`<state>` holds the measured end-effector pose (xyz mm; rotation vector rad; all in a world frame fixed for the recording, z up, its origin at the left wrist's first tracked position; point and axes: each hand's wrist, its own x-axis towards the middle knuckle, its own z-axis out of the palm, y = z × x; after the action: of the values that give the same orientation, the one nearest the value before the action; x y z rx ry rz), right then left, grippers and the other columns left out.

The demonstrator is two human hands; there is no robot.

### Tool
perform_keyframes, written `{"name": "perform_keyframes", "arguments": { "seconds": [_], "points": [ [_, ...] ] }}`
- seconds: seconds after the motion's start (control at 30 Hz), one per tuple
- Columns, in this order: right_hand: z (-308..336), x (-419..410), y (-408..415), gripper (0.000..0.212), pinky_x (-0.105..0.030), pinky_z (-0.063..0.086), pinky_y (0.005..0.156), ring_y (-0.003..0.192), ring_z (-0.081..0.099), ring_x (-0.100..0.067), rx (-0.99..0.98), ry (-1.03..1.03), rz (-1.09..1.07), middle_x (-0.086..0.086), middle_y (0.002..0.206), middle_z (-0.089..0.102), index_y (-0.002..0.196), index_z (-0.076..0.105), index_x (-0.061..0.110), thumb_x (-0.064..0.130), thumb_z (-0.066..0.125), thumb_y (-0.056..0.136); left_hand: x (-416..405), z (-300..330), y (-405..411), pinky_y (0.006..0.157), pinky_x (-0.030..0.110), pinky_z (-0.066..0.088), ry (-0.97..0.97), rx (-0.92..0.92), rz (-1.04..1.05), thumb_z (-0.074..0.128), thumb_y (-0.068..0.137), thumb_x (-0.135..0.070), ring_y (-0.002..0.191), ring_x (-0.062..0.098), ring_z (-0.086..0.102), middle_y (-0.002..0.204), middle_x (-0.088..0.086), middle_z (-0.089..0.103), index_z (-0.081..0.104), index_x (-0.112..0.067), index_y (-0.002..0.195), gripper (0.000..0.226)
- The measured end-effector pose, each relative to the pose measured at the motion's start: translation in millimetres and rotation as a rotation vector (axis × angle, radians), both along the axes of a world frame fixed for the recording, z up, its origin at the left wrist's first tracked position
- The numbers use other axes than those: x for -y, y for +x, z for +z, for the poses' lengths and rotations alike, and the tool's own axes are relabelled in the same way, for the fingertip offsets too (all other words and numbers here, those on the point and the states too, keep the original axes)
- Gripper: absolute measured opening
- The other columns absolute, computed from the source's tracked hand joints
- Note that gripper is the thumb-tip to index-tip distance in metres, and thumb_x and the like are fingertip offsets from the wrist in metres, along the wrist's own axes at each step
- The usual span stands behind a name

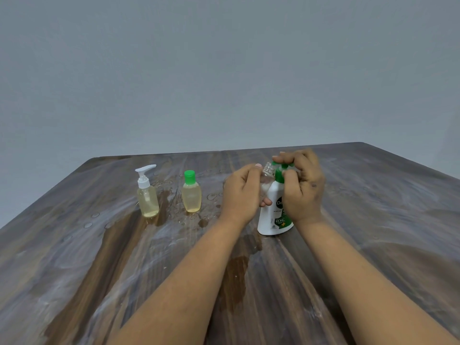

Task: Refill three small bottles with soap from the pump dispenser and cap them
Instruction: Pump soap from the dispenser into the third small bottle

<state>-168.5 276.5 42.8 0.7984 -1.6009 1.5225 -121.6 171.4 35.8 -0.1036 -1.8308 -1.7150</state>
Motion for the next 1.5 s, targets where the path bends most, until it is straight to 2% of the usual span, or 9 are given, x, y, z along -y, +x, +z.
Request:
{"name": "perform_keyframes", "arguments": {
  "seconds": [0.07, 0.23, 0.37, 0.53, 0.77, 0.93, 1.07, 1.3, 1.5],
  "points": [
    [0.3, 0.3, 0.3, 0.032, -0.012, 0.044, 0.074, 0.088, 0.056, 0.004, 0.006, -0.001, 0.002, -0.001, 0.093, 0.057, 0.087, 0.071, 0.006, 0.0, 0.042, 0.075, 0.2, -0.7, -0.3, 0.043, 0.022, 0.045, -0.009, 0.0, 0.007, 0.041, 0.097, -0.031, 0.044, 0.02, 0.061, 0.053, 0.007, 0.06, 0.061, 0.003, 0.083, 0.041],
    [1.1, -1.3, 2.9, 0.037, -0.015, 0.043, 0.079, 0.094, 0.053, 0.004, -0.053, 0.039, -0.004, -0.002, 0.1, 0.058, 0.098, 0.069, 0.004, 0.011, 0.041, 0.076, 0.3, -0.6, -0.6, 0.042, 0.022, 0.044, 0.011, -0.005, -0.005, 0.042, 0.099, -0.026, 0.044, 0.021, 0.06, 0.055, 0.006, 0.062, 0.062, 0.001, 0.081, 0.038],
    [1.5, -0.9, 2.9, 0.038, -0.012, 0.043, 0.077, 0.093, 0.053, 0.006, -0.048, 0.026, 0.003, -0.004, 0.097, 0.06, 0.094, 0.07, 0.005, 0.015, 0.039, 0.076, -0.1, -0.5, -2.0, 0.042, 0.022, 0.043, 0.017, -0.008, 0.005, 0.043, 0.098, -0.028, 0.045, 0.024, 0.061, 0.058, 0.014, 0.061, 0.06, 0.004, 0.081, 0.04],
    [0.5, 0.0, -1.0, 0.033, -0.012, 0.044, 0.071, 0.086, 0.055, 0.003, -0.001, -0.009, 0.011, 0.003, 0.089, 0.057, 0.085, 0.071, 0.009, 0.013, 0.04, 0.075, 0.4, -0.6, -1.5, 0.042, 0.023, 0.044, 0.011, -0.003, -0.018, 0.042, 0.096, -0.031, 0.043, 0.02, 0.06, 0.052, 0.005, 0.06, 0.061, 0.004, 0.083, 0.042],
    [0.8, -1.5, 1.2, 0.038, -0.018, 0.045, 0.079, 0.094, 0.056, -0.001, -0.05, 0.026, 0.018, -0.003, 0.1, 0.058, 0.098, 0.069, 0.005, 0.015, 0.04, 0.074, 0.3, 1.1, -1.1, 0.043, 0.025, 0.045, 0.015, -0.008, -0.022, 0.042, 0.093, -0.034, 0.044, 0.022, 0.06, 0.055, 0.003, 0.062, 0.062, -0.008, 0.077, 0.037],
    [1.8, 0.3, 1.6, 0.035, -0.011, 0.043, 0.075, 0.09, 0.055, 0.005, -0.019, 0.006, 0.021, 0.0, 0.094, 0.058, 0.089, 0.07, 0.007, 0.016, 0.04, 0.074, 1.5, 0.1, -2.5, 0.044, 0.025, 0.045, 0.012, 0.008, -0.016, 0.042, 0.095, -0.033, 0.046, 0.023, 0.061, 0.057, 0.006, 0.063, 0.063, -0.004, 0.08, 0.039],
    [2.6, 0.4, 1.0, 0.032, -0.013, 0.043, 0.069, 0.083, 0.054, 0.004, 0.006, -0.003, 0.019, 0.011, 0.089, 0.054, 0.084, 0.07, 0.006, 0.012, 0.04, 0.074, 1.5, -0.5, -2.3, 0.043, 0.022, 0.044, -0.004, 0.006, -0.002, 0.041, 0.096, -0.032, 0.044, 0.02, 0.06, 0.054, 0.012, 0.061, 0.062, 0.001, 0.083, 0.041],
    [3.2, -1.4, 5.3, 0.038, -0.017, 0.045, 0.076, 0.09, 0.056, -0.003, -0.034, 0.007, 0.03, -0.005, 0.097, 0.058, 0.096, 0.069, 0.005, 0.018, 0.039, 0.075, 1.4, -0.8, -2.7, 0.043, 0.023, 0.043, -0.003, 0.002, -0.02, 0.041, 0.096, -0.033, 0.046, 0.021, 0.06, 0.058, 0.008, 0.063, 0.063, -0.001, 0.082, 0.041],
    [2.2, -0.9, 2.9, 0.034, -0.013, 0.044, 0.071, 0.086, 0.055, 0.004, -0.009, 0.019, -0.004, -0.002, 0.091, 0.059, 0.087, 0.071, 0.006, 0.013, 0.04, 0.075, 1.1, -1.5, -2.4, 0.042, 0.022, 0.043, 0.007, 0.006, -0.022, 0.041, 0.095, -0.034, 0.045, 0.021, 0.06, 0.057, 0.01, 0.062, 0.061, 0.003, 0.083, 0.043]
  ]
}}
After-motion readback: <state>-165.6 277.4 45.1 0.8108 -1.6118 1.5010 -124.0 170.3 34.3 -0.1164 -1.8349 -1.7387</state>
